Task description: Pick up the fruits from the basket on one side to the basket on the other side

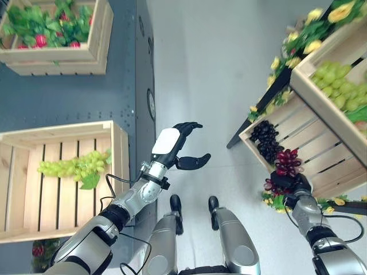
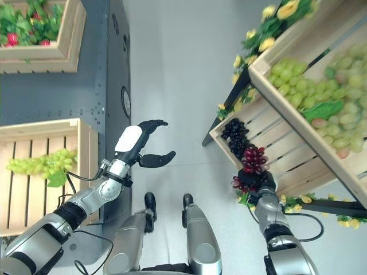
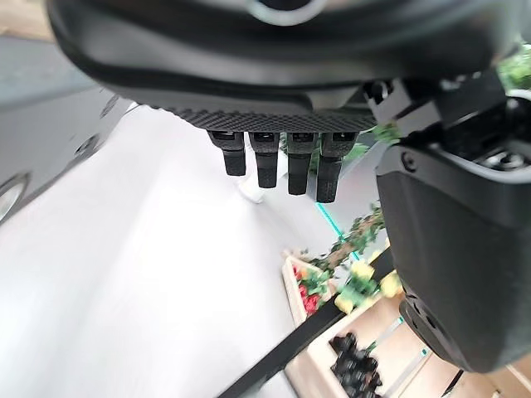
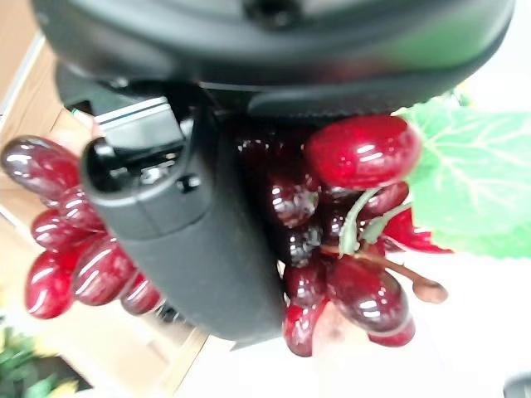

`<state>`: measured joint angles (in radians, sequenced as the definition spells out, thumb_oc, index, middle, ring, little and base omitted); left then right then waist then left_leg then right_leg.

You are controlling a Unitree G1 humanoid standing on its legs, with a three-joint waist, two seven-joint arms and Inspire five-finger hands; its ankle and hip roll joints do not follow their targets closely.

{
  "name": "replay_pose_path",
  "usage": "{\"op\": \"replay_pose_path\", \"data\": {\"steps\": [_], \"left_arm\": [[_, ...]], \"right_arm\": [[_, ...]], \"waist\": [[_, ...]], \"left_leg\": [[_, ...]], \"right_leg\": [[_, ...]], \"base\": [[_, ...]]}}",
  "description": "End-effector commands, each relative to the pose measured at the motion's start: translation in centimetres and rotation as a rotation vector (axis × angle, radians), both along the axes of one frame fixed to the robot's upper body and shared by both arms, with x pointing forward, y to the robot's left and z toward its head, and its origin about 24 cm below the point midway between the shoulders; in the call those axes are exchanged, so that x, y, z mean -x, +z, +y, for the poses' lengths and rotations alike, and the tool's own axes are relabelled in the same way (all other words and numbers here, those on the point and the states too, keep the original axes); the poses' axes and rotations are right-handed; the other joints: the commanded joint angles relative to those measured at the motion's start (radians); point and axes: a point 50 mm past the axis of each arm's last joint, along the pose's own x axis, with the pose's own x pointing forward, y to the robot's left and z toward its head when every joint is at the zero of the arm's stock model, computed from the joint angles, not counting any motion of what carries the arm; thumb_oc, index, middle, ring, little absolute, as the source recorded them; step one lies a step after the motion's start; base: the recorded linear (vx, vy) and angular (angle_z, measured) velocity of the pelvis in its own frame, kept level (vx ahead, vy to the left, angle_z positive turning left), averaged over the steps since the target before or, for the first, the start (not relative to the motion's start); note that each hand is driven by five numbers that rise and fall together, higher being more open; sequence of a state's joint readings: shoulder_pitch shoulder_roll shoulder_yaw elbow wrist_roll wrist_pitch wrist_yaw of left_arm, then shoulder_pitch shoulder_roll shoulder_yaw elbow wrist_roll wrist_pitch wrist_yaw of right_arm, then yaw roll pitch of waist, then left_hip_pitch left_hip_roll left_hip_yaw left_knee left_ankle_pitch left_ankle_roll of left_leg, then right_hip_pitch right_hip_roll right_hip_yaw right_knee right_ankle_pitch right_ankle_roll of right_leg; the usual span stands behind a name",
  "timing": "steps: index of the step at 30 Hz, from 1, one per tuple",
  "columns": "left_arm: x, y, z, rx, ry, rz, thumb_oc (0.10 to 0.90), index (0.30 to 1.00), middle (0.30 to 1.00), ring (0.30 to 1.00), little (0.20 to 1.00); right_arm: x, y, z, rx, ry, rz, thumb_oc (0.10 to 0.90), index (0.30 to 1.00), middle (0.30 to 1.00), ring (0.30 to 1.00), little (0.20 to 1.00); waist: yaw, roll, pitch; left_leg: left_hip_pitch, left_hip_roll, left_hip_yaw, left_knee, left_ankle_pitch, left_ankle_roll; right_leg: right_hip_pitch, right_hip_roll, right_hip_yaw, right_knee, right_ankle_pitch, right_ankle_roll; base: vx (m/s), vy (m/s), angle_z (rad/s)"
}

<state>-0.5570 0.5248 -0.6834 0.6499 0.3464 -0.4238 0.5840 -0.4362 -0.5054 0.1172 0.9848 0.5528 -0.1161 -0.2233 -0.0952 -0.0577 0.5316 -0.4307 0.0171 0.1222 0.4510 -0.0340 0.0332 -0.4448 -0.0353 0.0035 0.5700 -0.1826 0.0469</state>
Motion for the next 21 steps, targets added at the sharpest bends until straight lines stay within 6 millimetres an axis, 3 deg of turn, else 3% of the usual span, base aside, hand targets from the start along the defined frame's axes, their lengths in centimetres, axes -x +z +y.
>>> {"op": "replay_pose_path", "data": {"steps": [1, 6, 10, 13, 21], "left_arm": [[0.0, 3.0, -1.9, 0.163, -0.058, -0.138, 0.800, 0.900, 0.900, 0.900, 0.900], [-0.1, 4.1, -2.0, 0.118, -0.096, -0.169, 0.800, 0.900, 0.900, 0.900, 0.900], [-0.1, 4.6, -1.9, 0.111, -0.114, -0.178, 0.800, 0.900, 0.900, 0.900, 0.900], [0.0, 5.6, -1.6, 0.088, -0.143, -0.188, 0.800, 0.900, 0.900, 0.900, 0.900], [0.5, 6.2, -0.7, 0.059, -0.178, -0.204, 0.800, 0.900, 0.900, 0.900, 0.900]], "right_arm": [[-0.6, 6.1, -4.6, 0.185, -0.140, -0.216, 0.400, 0.300, 0.300, 0.300, 0.300], [-0.3, 9.3, -7.5, 0.260, -0.238, -0.255, 0.400, 0.300, 0.300, 0.300, 0.300], [0.0, 10.1, -8.4, 0.280, -0.268, -0.255, 0.400, 0.300, 0.300, 0.300, 0.300], [0.5, 11.4, -9.8, 0.351, -0.281, -0.223, 0.400, 0.300, 0.300, 0.300, 0.300], [0.9, 15.1, -12.1, 0.523, -0.308, -0.144, 0.400, 0.300, 0.300, 0.300, 0.300]], "waist": [[0.007, 0.000, -0.023], [0.017, -0.011, -0.012], [0.021, -0.017, -0.012], [0.037, -0.037, -0.012], [0.049, -0.044, -0.012]], "left_leg": [[0.047, -0.047, 0.014, 0.182, -0.255, 0.030], [-0.082, -0.054, -0.006, 0.290, -0.286, 0.043], [-0.127, -0.055, -0.013, 0.329, -0.297, 0.047], [-0.216, -0.057, -0.034, 0.393, -0.308, 0.051], [-0.290, -0.057, -0.047, 0.437, -0.310, 0.047]], "right_leg": [[0.056, 0.041, -0.072, -0.028, 0.050, -0.051], [-0.056, 0.045, -0.089, 0.068, 0.031, -0.052], [-0.099, 0.049, -0.093, 0.104, 0.027, -0.050], [-0.176, 0.057, -0.106, 0.156, 0.031, -0.048], [-0.252, 0.063, -0.117, 0.209, 0.027, -0.049]], "base": [[-0.06, 0.008, 0.09], [-0.04, -0.001, 0.05], [-0.01, -0.018, 0.02], [-0.01, -0.109, -0.07], [0.01, -0.052, 0.00]]}}
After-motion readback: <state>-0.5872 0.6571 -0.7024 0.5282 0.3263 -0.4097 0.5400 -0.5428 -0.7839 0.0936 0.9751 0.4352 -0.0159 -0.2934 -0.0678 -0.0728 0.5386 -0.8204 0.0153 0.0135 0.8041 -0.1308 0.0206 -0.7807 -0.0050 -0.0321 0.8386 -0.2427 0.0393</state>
